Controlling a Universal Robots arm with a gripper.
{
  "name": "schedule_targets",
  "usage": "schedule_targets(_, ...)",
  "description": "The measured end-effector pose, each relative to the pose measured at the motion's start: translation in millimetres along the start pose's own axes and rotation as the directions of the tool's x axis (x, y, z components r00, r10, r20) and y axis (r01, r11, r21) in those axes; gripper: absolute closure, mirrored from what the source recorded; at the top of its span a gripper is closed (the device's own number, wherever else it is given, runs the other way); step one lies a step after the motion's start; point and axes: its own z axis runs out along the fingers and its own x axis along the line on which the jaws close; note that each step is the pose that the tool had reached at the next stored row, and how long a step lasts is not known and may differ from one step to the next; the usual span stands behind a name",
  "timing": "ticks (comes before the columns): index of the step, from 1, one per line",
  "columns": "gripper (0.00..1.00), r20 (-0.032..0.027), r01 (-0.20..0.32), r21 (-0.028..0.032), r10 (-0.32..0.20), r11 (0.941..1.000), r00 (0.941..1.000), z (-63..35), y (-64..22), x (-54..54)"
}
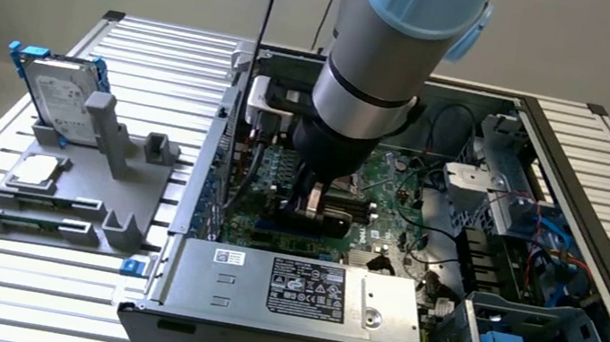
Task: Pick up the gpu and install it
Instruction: 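Insert the gpu into the slot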
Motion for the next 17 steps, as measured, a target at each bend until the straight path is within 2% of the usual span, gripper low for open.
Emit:
schedule_targets(8, 0.74, 0.0007, 0.0, -0.0053, 0.0, 1.0, 1.0, 2.3, 0.5, 0.1)
schedule_targets(17, 0.74, 0.0006, -0.001, -0.0068, 0.001, 1.0, 1.0, 2.3, 0.5, 0.0)
